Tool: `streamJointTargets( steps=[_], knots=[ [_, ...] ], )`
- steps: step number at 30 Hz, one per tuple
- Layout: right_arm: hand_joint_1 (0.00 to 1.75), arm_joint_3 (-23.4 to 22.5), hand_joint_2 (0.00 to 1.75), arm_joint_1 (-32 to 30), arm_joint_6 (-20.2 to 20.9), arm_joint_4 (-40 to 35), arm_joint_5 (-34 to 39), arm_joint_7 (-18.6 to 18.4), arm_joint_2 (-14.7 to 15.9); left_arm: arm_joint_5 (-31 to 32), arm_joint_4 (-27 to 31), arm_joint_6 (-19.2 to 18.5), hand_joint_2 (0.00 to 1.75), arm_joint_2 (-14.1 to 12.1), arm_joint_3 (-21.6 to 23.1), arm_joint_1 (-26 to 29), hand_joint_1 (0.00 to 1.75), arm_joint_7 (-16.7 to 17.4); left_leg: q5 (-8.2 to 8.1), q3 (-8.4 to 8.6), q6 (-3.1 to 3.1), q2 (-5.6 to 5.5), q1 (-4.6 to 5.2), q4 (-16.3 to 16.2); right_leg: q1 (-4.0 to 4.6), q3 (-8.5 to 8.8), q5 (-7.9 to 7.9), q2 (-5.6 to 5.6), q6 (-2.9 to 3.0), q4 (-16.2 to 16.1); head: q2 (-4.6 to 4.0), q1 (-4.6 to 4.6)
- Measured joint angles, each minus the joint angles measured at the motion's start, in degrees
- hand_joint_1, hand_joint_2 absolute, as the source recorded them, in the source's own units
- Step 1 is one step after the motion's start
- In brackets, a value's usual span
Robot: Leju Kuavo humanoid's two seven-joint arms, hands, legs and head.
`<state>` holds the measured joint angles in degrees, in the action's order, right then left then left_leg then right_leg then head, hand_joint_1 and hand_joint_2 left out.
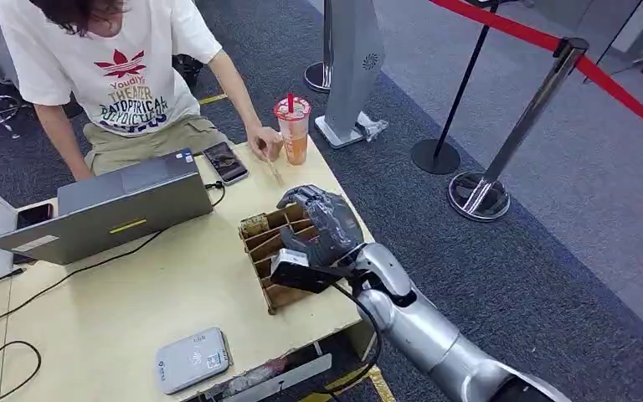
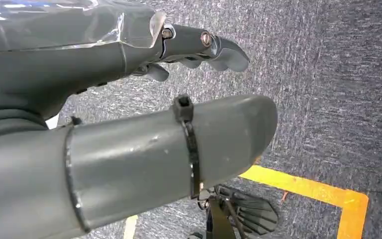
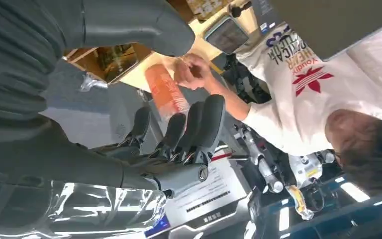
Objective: Pass the card to the sensor for recognition and then transmit it.
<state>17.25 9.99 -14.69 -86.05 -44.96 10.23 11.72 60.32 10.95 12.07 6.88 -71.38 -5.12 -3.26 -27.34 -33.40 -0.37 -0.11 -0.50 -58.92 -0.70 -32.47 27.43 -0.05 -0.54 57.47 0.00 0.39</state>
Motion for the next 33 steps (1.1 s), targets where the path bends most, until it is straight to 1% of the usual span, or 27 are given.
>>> streamJointTargets(
  steps=[1, 3, 5, 8, 9, 11, 12, 14, 15, 18, 19, 20, 23, 26, 33],
  knots=[
    [0.77, -0.2, 1.75, -0.2, 0.0, -0.1, -0.3, 0.0, 0.1, 0.0, 0.0, 0.0, 0.0, 0.0, 0.0, 0.0, 0.0, 0.0, 0.0, 0.0, 0.0, 0.0, 0.0, 0.0, 0.0, 0.0, 0.0, 0.0, 0.0, 0.0, 0.0, 0.0],
    [0.82, -0.2, 1.75, -0.5, 0.1, -0.3, -0.5, -0.2, 0.3, 0.0, 0.0, 0.0, 0.0, 0.0, 0.0, 0.0, 0.0, 0.0, 0.0, 0.0, 0.0, 0.0, 0.0, 0.0, 0.0, 0.0, 0.0, 0.0, 0.0, 0.0, 0.0, 0.0],
    [0.77, -0.4, 1.75, -0.9, 0.1, -0.3, -0.4, -0.4, 0.6, 0.0, 0.0, 0.0, 0.0, 0.0, 0.0, 0.0, 0.0, 0.0, 0.01, 0.0, 0.0, 0.0, 0.0, 0.0, 0.0, 0.0, 0.0, 0.0, 0.0, 0.0, 0.0, 0.0],
    [0.77, -0.5, 1.75, -1.4, 0.3, -0.5, -0.5, -0.5, 0.9, -0.1, 0.0, 0.0, 0.0, 0.0, 0.0, 0.0, 0.0, 0.0, 0.01, 0.0, 0.0, 0.0, 0.01, 0.0, 0.0, 0.0, 0.0, 0.0, 0.0, 0.0, 0.0, 0.0],
    [0.8, -0.5, 1.75, -1.6, 0.3, -0.5, -0.5, -0.5, 1.0, -0.1, 0.0, 0.0, 0.0, 0.0, 0.0, 0.0, 0.0, 0.0, 0.0, 0.0, 0.0, 0.0, 0.01, 0.0, 0.0, 0.0, 0.0, 0.0, 0.0, 0.0, 0.0, 0.0],
    [0.77, -0.5, 1.75, -1.9, 0.5, -0.5, -0.5, -0.6, 1.2, -0.1, 0.0, 0.0, 0.0, 0.0, 0.0, 0.0, 0.0, 0.0, 0.0, 0.0, 0.0, 0.0, 0.01, 0.0, 0.0, 0.0, 0.0, 0.0, 0.0, 0.0, 0.0, 0.0],
    [0.86, -0.5, 1.75, -2.1, 0.5, -0.5, -0.5, -0.6, 1.3, -0.1, 0.0, -0.1, 0.0, 0.0, 0.0, 0.0, 0.0, 0.0, 0.0, -0.01, 0.0, 0.0, 0.01, 0.0, 0.0, 0.0, 0.0, 0.0, 0.0, 0.0, 0.0, 0.0],
    [0.87, -0.5, 1.75, -2.5, 0.8, -0.5, -0.5, -0.6, 1.5, -0.1, 0.0, -0.1, 0.0, 0.0, 0.0, 0.0, 0.0, 0.0, 0.0, -0.01, 0.0, 0.0, 0.01, 0.0, 0.0, 0.0, 0.0, 0.0, 0.0, 0.0, 0.0, 0.0],
    [0.84, -0.5, 1.75, -2.7, 0.9, -0.4, -0.5, -0.6, 1.6, -0.1, 0.0, -0.2, 0.0, 0.0, 0.0, 0.0, 0.0, 0.0, 0.0, -0.01, 0.0, 0.0, 0.01, 0.0, 0.0, 0.0, 0.0, 0.0, 0.0, 0.0, 0.0, 0.0],
    [0.87, -0.5, 1.75, -3.4, 1.0, -0.2, -0.8, -0.7, 2.1, -0.1, 0.0, -0.3, 0.0, 0.0, 0.0, 0.0, 0.0, 0.0, 0.0, -0.01, 0.01, -0.01, 0.01, 0.0, 0.0, 0.0, 0.0, 0.0, 0.0, 0.0, 0.0, 0.0],
    [0.84, -0.5, 1.75, -3.6, 1.1, -0.1, -1.1, -0.7, 2.2, -0.1, 0.0, -0.3, 0.0, 0.0, 0.0, 0.0, 0.0, 0.0, 0.0, -0.01, 0.01, -0.01, 0.01, 0.0, 0.0, 0.0, 0.0, 0.0, 0.0, 0.0, 0.0, 0.0],
    [0.87, -0.5, 1.75, -3.7, 1.1, 0.1, -1.4, -0.8, 2.3, -0.1, 0.0, -0.3, 0.0, 0.0, 0.0, 0.0, 0.0, 0.0, 0.0, -0.01, 0.01, 0.0, 0.01, 0.0, 0.0, 0.0, 0.0, 0.0, 0.0, 0.0, 0.0, 0.0],
    [0.89, -0.5, 1.75, -3.9, 1.0, 0.7, -3.1, -1.2, 2.7, -0.2, 0.0, -0.2, 0.0, 0.0, 0.0, 0.0, 0.0, 0.0, 0.0, -0.01, 0.01, 0.0, 0.01, 0.0, 0.0, 0.0, 0.0, 0.0, 0.0, 0.0, 0.0, 0.0],
    [0.89, -0.5, 1.75, -3.9, 1.0, 1.3, -4.4, -1.7, 3.1, -0.3, 0.0, -0.2, 0.0, -0.1, 0.0, 0.0, 0.0, 0.0, 0.0, -0.02, 0.01, 0.0, 0.01, 0.0, 0.0, 0.0, 0.0, 0.0, 0.0, 0.0, 0.0, 0.0],
    [0.89, -0.5, 1.75, -3.8, 1.0, 2.0, -4.5, -1.7, 3.6, -0.5, 0.0, -0.2, 0.0, -0.2, -0.1, 0.0, 0.0, 0.0, 0.0, -0.02, 0.01, -0.01, 0.01, 0.0, 0.0, 0.0, 0.0, 0.0, 0.0, 0.0, 0.0, 0.0]
  ],
)
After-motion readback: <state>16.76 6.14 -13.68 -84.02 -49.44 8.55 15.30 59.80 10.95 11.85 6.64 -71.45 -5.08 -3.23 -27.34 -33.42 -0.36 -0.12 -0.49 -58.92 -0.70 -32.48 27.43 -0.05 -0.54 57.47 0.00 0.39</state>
